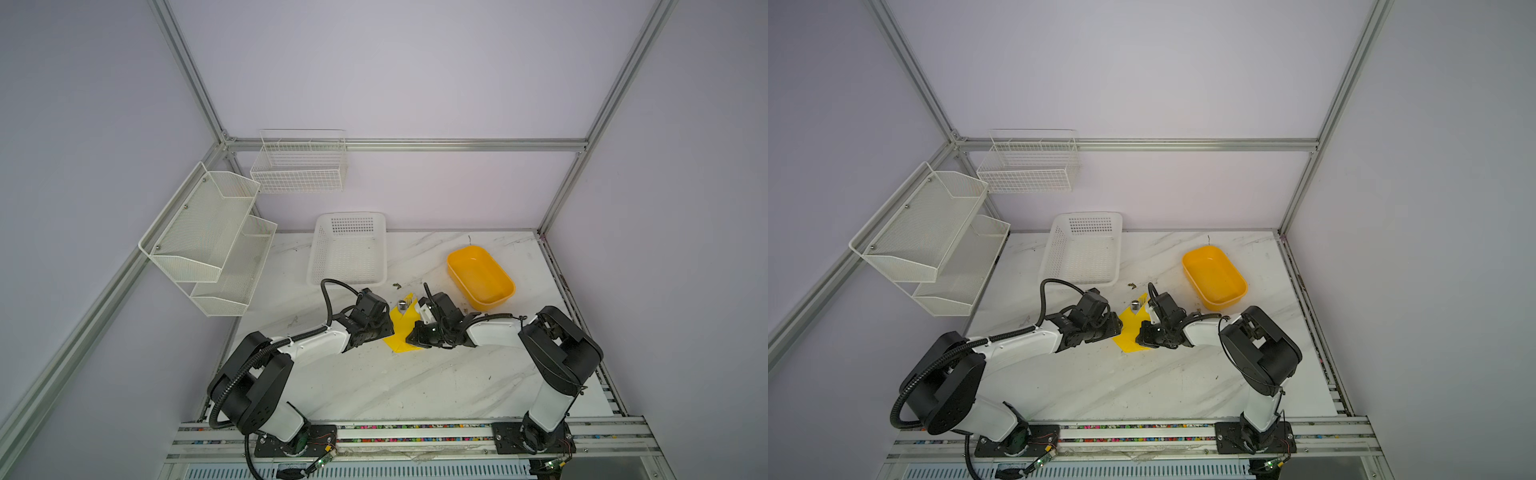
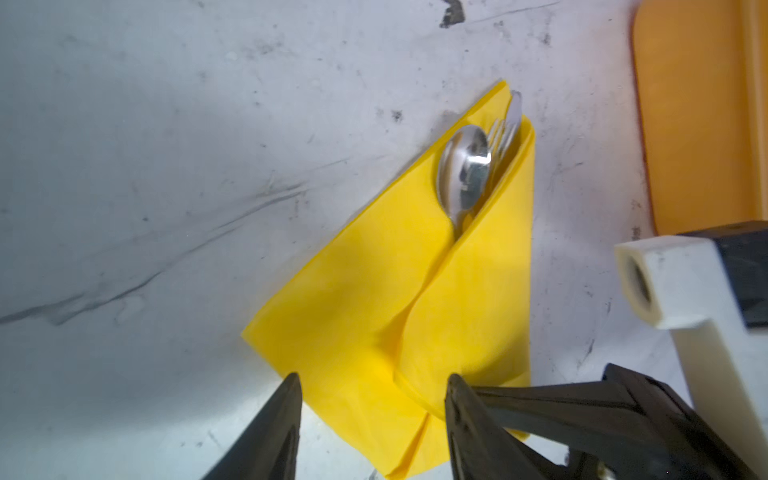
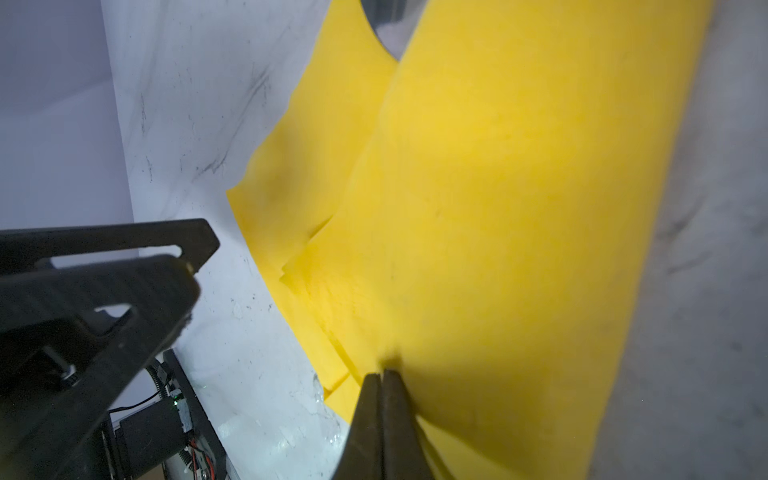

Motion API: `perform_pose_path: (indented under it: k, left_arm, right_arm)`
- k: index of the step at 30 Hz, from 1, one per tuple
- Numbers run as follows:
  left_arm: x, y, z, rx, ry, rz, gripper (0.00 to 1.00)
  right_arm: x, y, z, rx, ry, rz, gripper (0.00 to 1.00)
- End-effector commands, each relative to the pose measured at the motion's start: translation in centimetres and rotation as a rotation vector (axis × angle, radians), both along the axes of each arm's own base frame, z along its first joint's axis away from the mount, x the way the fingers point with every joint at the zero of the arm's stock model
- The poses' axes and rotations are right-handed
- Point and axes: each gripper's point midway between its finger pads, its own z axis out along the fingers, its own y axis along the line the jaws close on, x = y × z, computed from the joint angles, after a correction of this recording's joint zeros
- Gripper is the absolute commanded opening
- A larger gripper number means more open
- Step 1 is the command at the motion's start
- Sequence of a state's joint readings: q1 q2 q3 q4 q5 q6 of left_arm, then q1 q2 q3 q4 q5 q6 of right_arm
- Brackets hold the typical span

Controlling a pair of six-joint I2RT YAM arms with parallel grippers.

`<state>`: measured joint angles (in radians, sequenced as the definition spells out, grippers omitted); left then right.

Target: Place the utensils on the paper napkin and roll it up

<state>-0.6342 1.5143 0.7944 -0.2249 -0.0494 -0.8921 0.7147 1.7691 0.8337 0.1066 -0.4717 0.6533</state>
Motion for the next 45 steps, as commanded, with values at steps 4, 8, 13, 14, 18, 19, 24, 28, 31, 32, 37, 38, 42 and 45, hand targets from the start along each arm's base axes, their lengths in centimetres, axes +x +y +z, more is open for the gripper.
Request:
perform_pose_path:
  k: [4, 8, 13, 14, 18, 19, 24, 28, 31, 32, 37, 38, 42, 45]
  left_arm:
    - [-0.3, 1.7, -1.2, 0.023, 0.024, 0.076, 0.55]
    - [-0.4, 1.9, -1.9, 0.021, 0.044, 0.099, 0.54]
    - [-0.7, 2.0, -2.7, 0.017, 0.062, 0.115, 0.53]
    - [-0.7, 2.0, -2.7, 0.018, 0.065, 0.119, 0.53]
    - [-0.8, 2.2, -3.2, 0.022, 0.070, 0.128, 0.52]
    - [-0.7, 2.1, -3.3, 0.020, 0.069, 0.127, 0.51]
    - [-0.5, 1.8, -3.8, 0.014, 0.074, 0.128, 0.47]
    - [-0.6, 1.9, -4.5, 0.013, 0.086, 0.140, 0.43]
    - [-0.8, 1.9, -5.0, -0.003, 0.091, 0.155, 0.40]
    - [-0.9, 2.0, -5.2, -0.008, 0.094, 0.161, 0.38]
    - [-0.9, 1.9, -5.4, -0.054, 0.077, 0.188, 0.30]
    - [-0.8, 1.7, -5.2, -0.077, 0.065, 0.190, 0.27]
    - [-0.3, 1.3, -4.1, -0.130, 0.017, 0.201, 0.18]
    - [0.2, 0.5, -2.8, -0.170, -0.024, 0.171, 0.08]
  right_arm:
    - [-0.9, -1.0, -2.4, -0.076, 0.059, -0.013, 0.00]
    - [-0.9, -1.0, -2.2, -0.076, 0.055, -0.015, 0.00]
    - [-0.9, -1.1, -2.3, -0.080, 0.057, -0.015, 0.00]
    - [-0.9, -1.1, -2.3, -0.080, 0.057, -0.015, 0.00]
    - [-0.9, -1.1, -2.3, -0.082, 0.057, -0.016, 0.00]
    - [-0.9, -1.1, -2.3, -0.082, 0.057, -0.015, 0.00]
    - [-0.9, -1.1, -2.3, -0.085, 0.057, -0.012, 0.00]
    - [-0.9, -1.1, -2.3, -0.086, 0.056, -0.013, 0.00]
    - [-0.9, -1.1, -2.3, -0.086, 0.054, -0.014, 0.00]
    - [-0.9, -1.2, -2.3, -0.087, 0.054, -0.014, 0.00]
    - [-0.9, -1.2, -2.3, -0.089, 0.056, -0.017, 0.00]
    - [-0.9, -1.2, -2.3, -0.089, 0.056, -0.017, 0.00]
    - [-0.8, -1.2, -2.2, -0.092, 0.054, -0.017, 0.00]
    - [-0.8, -1.2, -2.1, -0.090, 0.052, -0.020, 0.00]
